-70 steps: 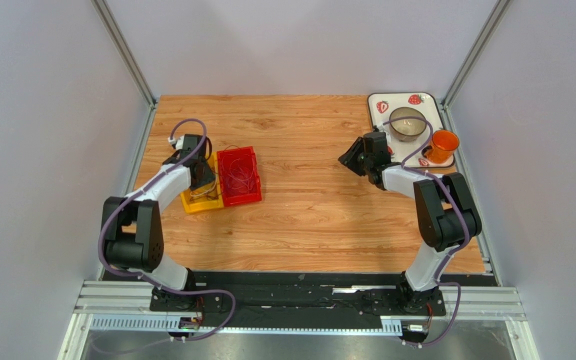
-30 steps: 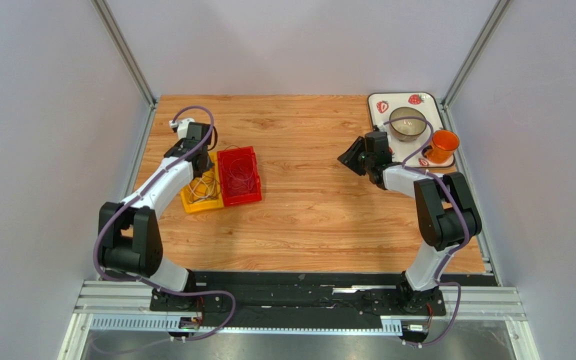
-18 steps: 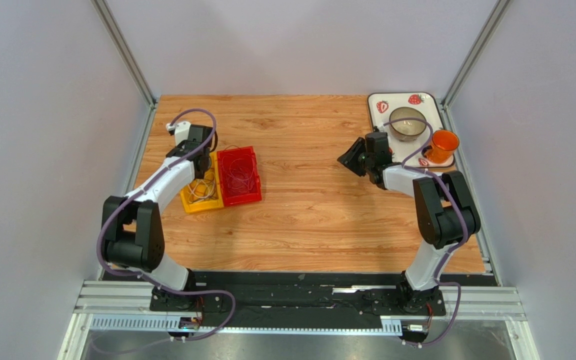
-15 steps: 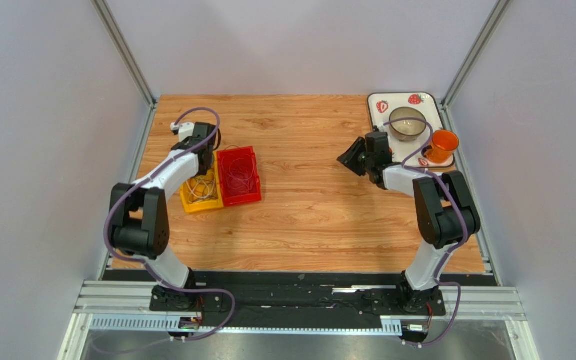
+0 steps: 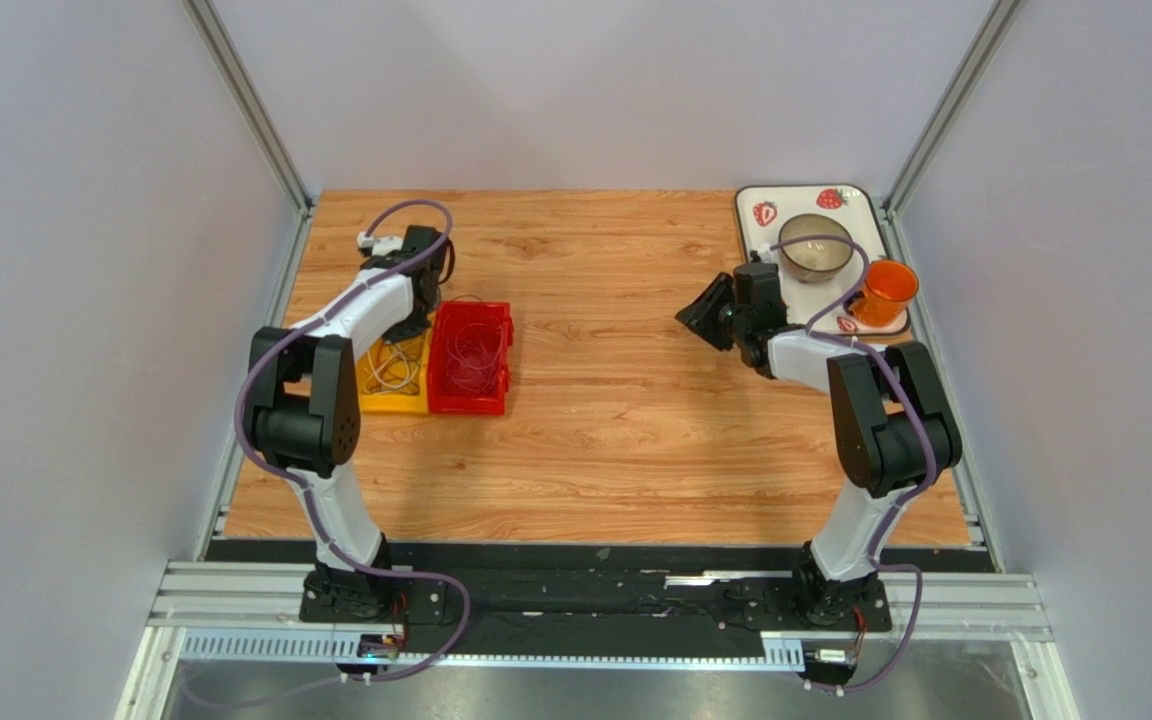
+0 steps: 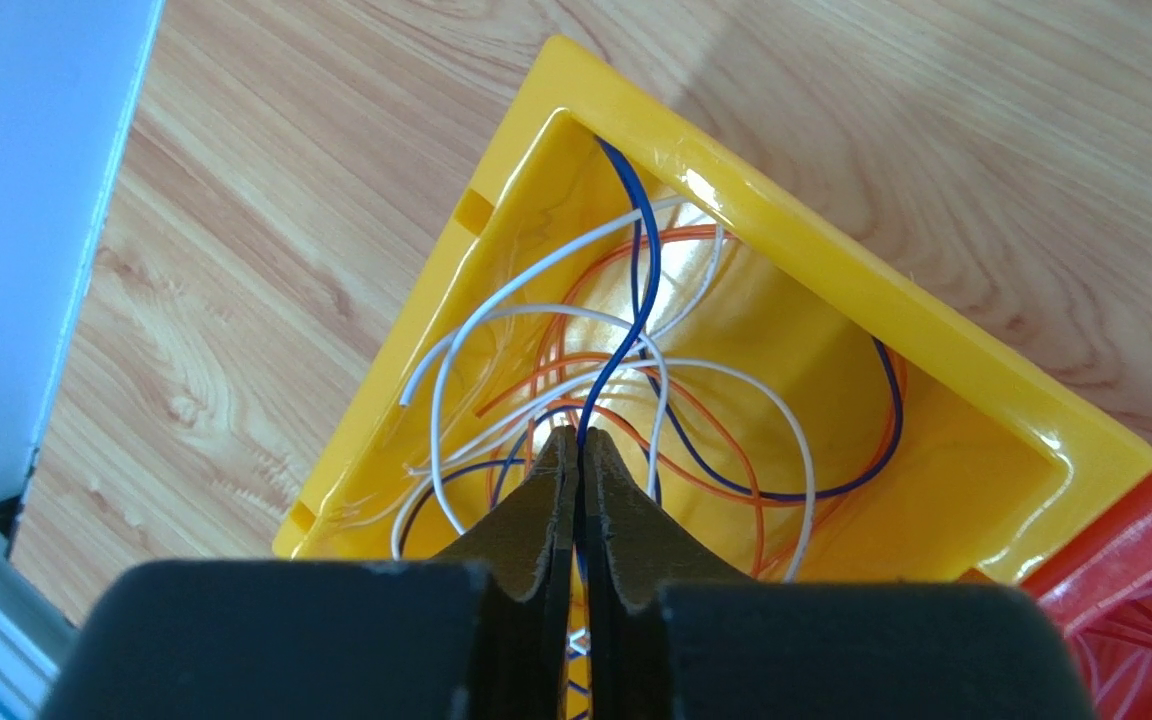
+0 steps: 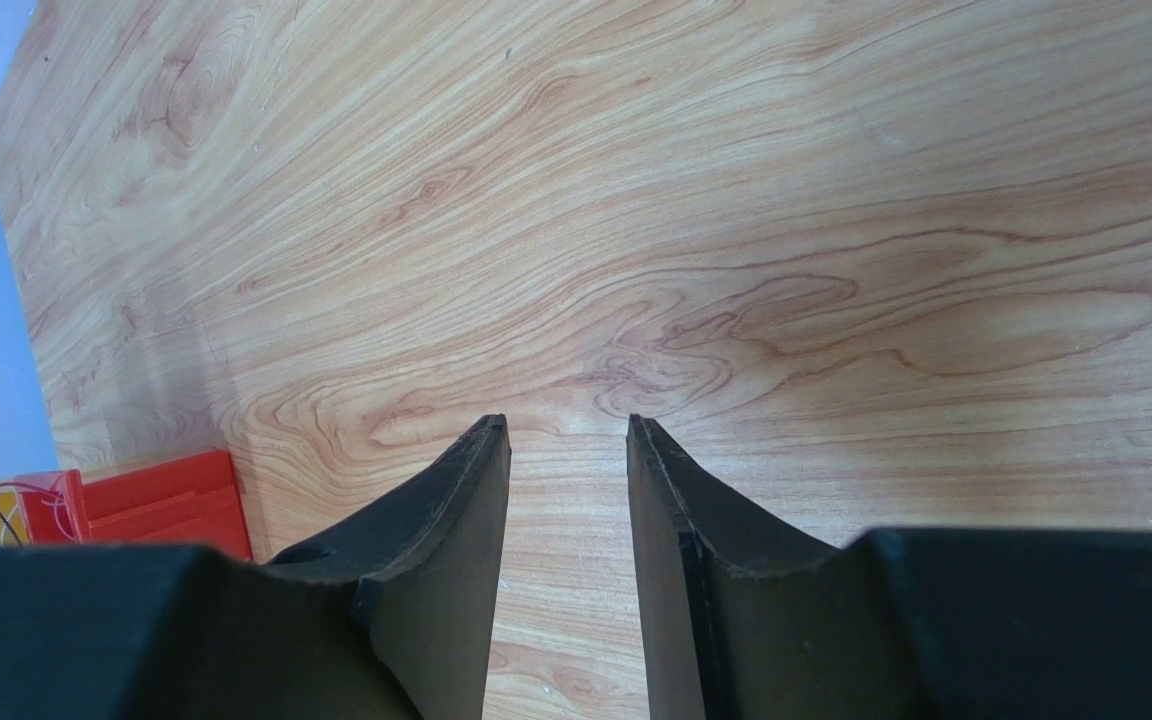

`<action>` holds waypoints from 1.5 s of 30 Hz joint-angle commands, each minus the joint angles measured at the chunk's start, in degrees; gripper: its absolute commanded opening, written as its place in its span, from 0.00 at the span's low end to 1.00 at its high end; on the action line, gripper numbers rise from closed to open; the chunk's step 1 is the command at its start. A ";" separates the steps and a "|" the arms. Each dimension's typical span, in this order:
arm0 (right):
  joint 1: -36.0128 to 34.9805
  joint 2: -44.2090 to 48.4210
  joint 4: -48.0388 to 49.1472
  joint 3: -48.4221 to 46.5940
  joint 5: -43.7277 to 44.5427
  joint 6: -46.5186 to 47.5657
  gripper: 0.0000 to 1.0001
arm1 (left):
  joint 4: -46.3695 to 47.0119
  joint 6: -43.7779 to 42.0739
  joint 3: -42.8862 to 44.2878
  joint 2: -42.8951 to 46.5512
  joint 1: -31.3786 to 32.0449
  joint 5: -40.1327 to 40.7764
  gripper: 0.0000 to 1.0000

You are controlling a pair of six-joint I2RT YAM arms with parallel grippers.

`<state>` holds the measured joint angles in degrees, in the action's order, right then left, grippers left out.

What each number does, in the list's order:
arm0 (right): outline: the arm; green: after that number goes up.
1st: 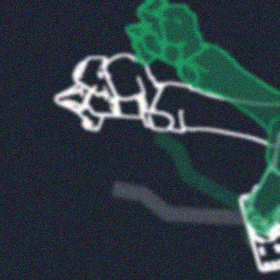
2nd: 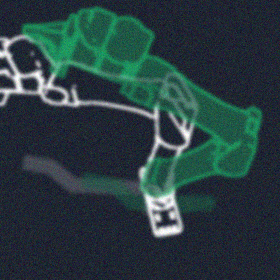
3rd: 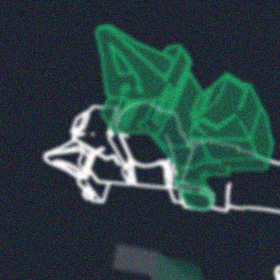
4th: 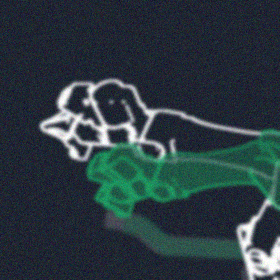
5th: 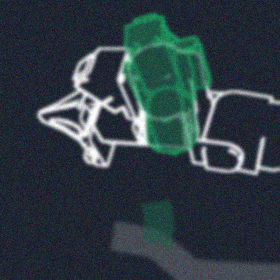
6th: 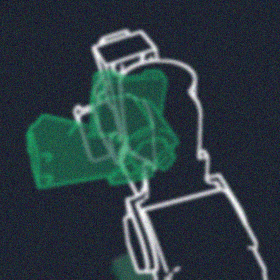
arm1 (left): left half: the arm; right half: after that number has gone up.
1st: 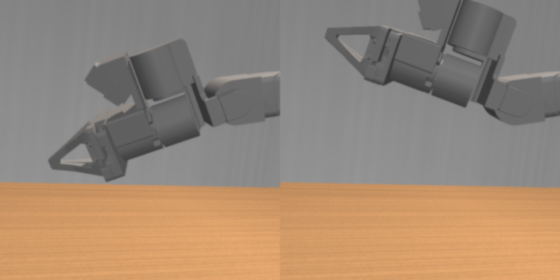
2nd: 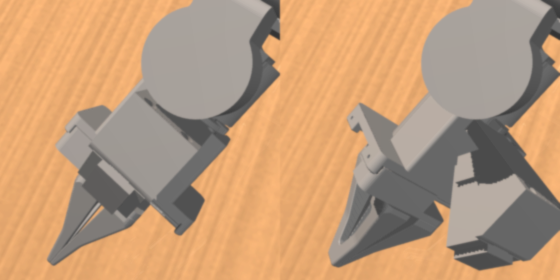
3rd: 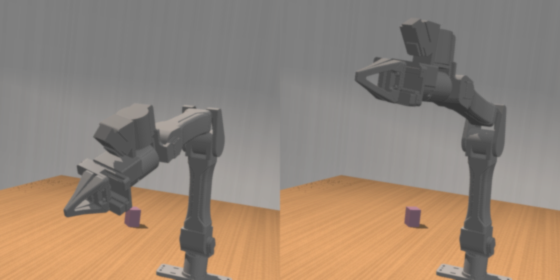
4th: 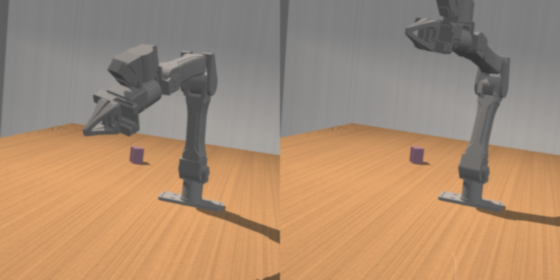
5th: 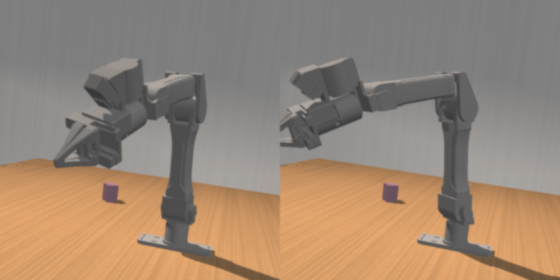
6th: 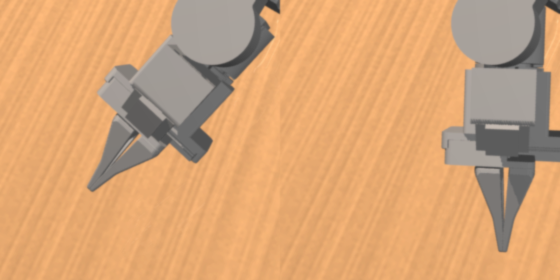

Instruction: Untangle the cables

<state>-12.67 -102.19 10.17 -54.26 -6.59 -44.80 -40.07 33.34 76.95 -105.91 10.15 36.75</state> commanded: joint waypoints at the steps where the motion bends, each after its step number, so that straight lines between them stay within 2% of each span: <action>1: 0.27 -0.64 2.48 -0.32 -0.62 -0.64 0.38 | 0.17 -0.03 -1.18 6.93 0.31 -1.94 0.12; 5: 0.27 -0.64 2.48 -0.32 -0.79 -0.56 0.38 | 0.17 -0.21 -2.76 11.24 0.39 -3.61 0.21; 7: 0.27 -0.64 2.48 -0.41 -0.88 -0.56 0.38 | 0.17 0.05 -3.99 14.30 0.39 -4.32 0.31; 8: 0.36 -0.64 2.57 -0.41 -0.97 -0.47 0.38 | 0.35 -0.03 -4.43 15.46 0.39 -5.45 0.37; 9: 0.27 -0.55 2.74 -0.32 -0.97 -0.38 0.38 | 0.44 -0.03 -4.87 16.69 0.48 -6.07 0.49; 11: 0.27 -0.29 3.27 0.03 -1.49 -0.03 0.39 | 0.70 -0.47 -5.75 20.29 0.66 -8.35 0.61; 12: 0.27 -0.11 4.14 0.38 -1.67 0.06 0.39 | 0.70 -0.38 -6.19 23.17 0.83 -8.45 0.78; 13: 0.27 0.24 4.59 0.82 -2.19 0.32 0.40 | 0.61 -0.30 -6.89 24.68 1.01 -9.06 0.82; 21: -4.11 4.89 11.97 4.07 -3.52 5.94 0.43 | -3.34 -2.84 -10.93 42.77 2.06 -20.74 0.87; 25: -6.93 7.53 15.65 5.83 -4.13 9.89 0.43 | -6.85 -8.98 -9.89 45.70 2.06 -33.28 0.89; 28: -9.48 10.43 18.82 8.38 -2.64 12.97 0.45 | -7.13 -12.23 -12.60 49.91 2.06 -37.79 0.89; 34: -10.98 12.01 19.18 8.91 -0.54 14.21 0.48 | -6.95 -16.20 -18.58 58.79 2.06 -37.28 0.90; 37: -11.41 12.80 17.07 8.73 3.23 14.12 0.49 | -7.03 -15.68 -20.70 63.45 2.06 -36.84 0.91; 41: -11.42 12.72 16.63 8.73 4.04 13.95 0.50 | -8.70 -14.80 -21.22 67.23 2.06 -35.01 0.91; 45: -11.42 11.58 16.63 8.03 3.34 13.68 0.50 | -4.14 -16.12 -25.26 72.41 2.06 -35.35 0.92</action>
<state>-23.81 -91.59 25.58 -45.76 -4.84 -32.05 -47.31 19.07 54.17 -36.69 12.03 1.32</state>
